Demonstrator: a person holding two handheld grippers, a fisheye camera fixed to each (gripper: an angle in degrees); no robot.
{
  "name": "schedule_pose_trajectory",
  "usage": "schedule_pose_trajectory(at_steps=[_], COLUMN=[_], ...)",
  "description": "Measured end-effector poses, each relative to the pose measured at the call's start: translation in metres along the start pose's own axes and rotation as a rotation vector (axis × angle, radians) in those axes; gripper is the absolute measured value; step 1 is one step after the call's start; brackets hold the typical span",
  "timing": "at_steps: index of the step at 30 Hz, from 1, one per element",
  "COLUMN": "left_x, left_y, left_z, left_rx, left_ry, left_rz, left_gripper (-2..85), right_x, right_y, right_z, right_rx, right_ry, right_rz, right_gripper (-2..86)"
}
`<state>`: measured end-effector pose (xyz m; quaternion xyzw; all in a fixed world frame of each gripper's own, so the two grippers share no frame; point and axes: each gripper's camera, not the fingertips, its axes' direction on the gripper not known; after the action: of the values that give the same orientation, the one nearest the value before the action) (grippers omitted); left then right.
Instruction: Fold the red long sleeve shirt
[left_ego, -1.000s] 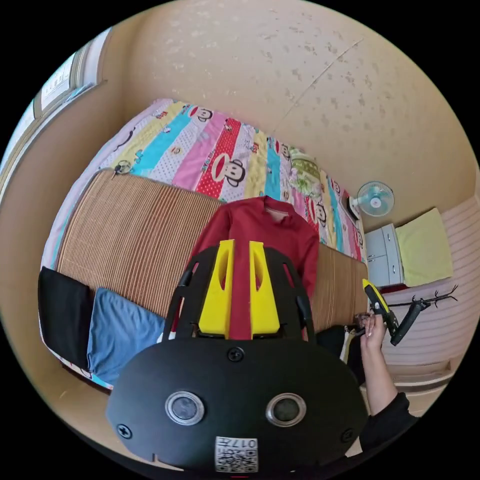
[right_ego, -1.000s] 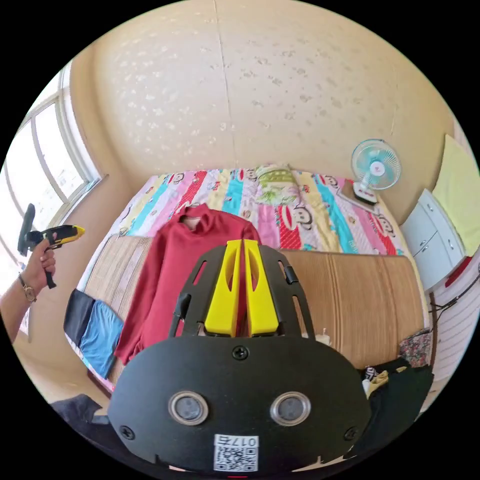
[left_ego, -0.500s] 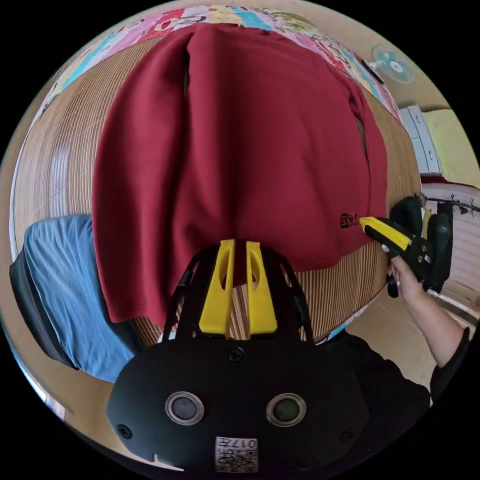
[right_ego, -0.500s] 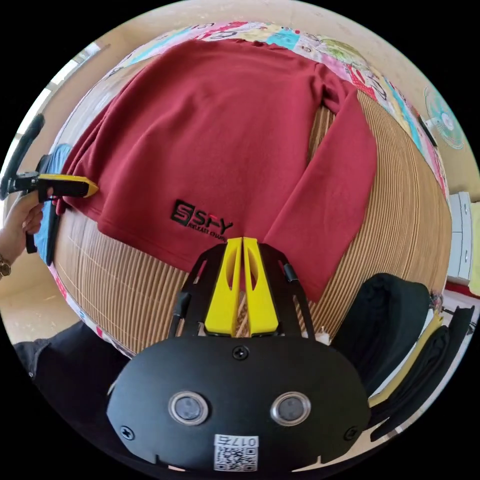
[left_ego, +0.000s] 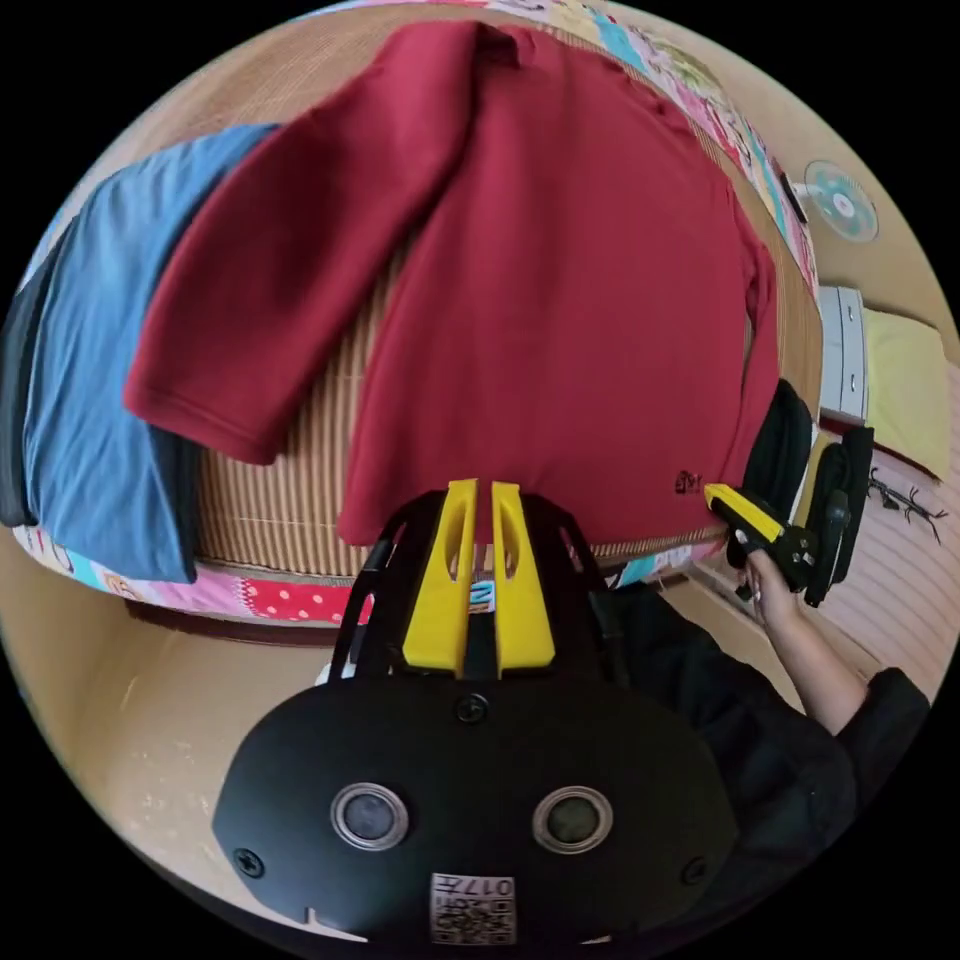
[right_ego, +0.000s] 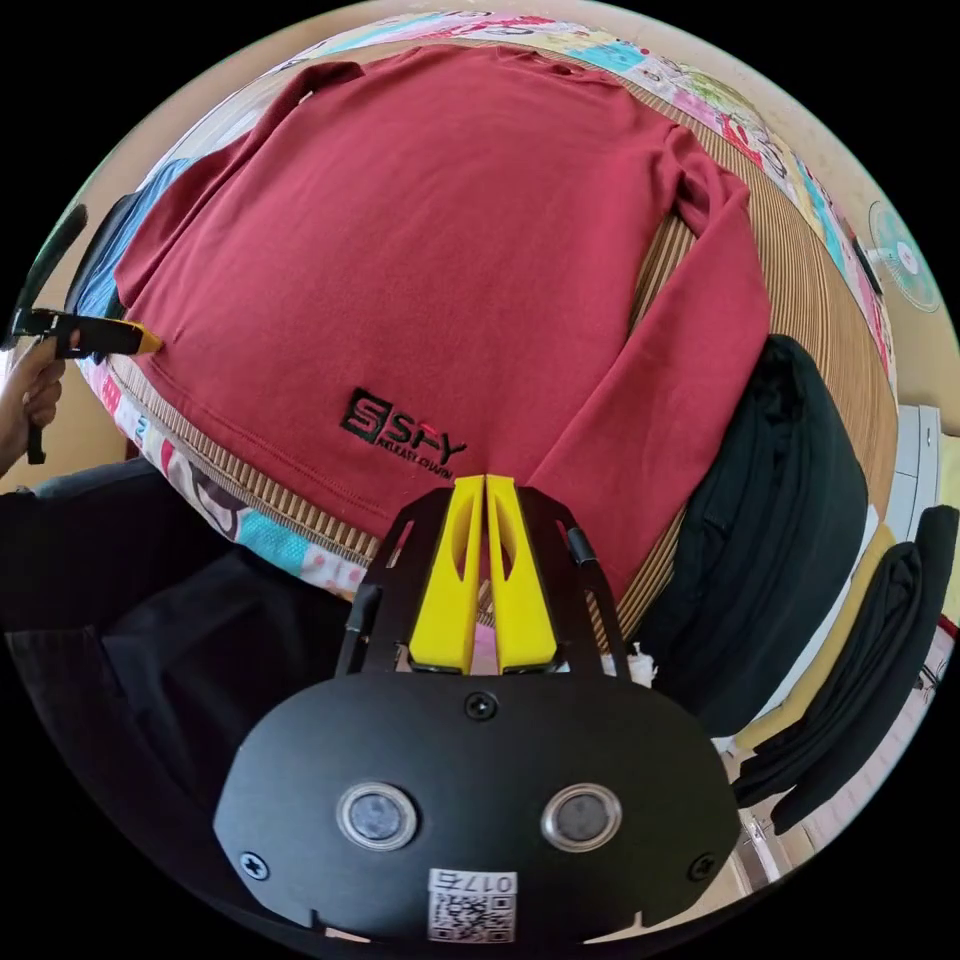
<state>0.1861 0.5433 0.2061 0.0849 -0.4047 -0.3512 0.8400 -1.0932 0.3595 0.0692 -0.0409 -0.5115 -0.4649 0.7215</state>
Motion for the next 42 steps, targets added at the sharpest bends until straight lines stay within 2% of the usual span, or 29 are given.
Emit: schedule_pose_trajectory(at_steps=[2,5,7,12,16,21,23,25,29,33,36,42], left_x=[-0.036,-0.078,-0.095,-0.112,-0.116,-0.130,-0.144,-0.153,-0.153,-0.157,-0.157,-0.166], left_y=[0.006,0.000,-0.009,-0.025,-0.023,-0.003,0.005,0.009,0.013,0.010,0.019,0.044], left_z=[-0.057,-0.101,-0.110,-0.085,-0.079,-0.119,-0.150,-0.176,-0.221,-0.219,-0.233,-0.283], left_rx=[0.210,0.317,0.298,0.118,0.037,0.043,0.058,0.081,0.105,0.047,0.076,0.240], left_ry=[-0.092,-0.138,-0.157,-0.190,-0.194,-0.063,0.090,0.144,0.112,0.093,0.282,0.645], left_rz=[-0.123,-0.187,-0.151,0.014,0.110,0.212,0.235,0.238,0.313,0.317,0.329,0.190], left_gripper=[5.7,10.1,10.7,10.8,6.5,2.4,1.8,1.4,1.0,0.8,0.7,0.6], right_x=[0.015,0.039,0.050,0.045,0.026,0.005,-0.006,-0.029,-0.083,-0.131,-0.150,-0.175], right_y=[-0.014,-0.021,-0.017,0.004,0.022,0.036,0.038,0.037,0.024,0.011,0.012,0.024], right_z=[-0.007,-0.021,-0.030,-0.043,-0.060,-0.104,-0.124,-0.149,-0.178,-0.198,-0.216,-0.260], right_rx=[-0.069,-0.076,-0.069,-0.103,-0.117,-0.002,0.063,0.155,0.215,0.239,0.283,0.411], right_ry=[-0.071,-0.148,-0.162,-0.118,-0.070,-0.103,-0.118,-0.176,-0.171,-0.138,-0.138,-0.223], right_rz=[0.042,0.115,0.159,0.181,0.187,0.234,0.238,0.190,0.007,-0.157,-0.263,-0.446], right_gripper=[0.5,0.5,0.6,0.5,0.5,0.7,1.0,1.6,3.5,4.7,5.8,12.8])
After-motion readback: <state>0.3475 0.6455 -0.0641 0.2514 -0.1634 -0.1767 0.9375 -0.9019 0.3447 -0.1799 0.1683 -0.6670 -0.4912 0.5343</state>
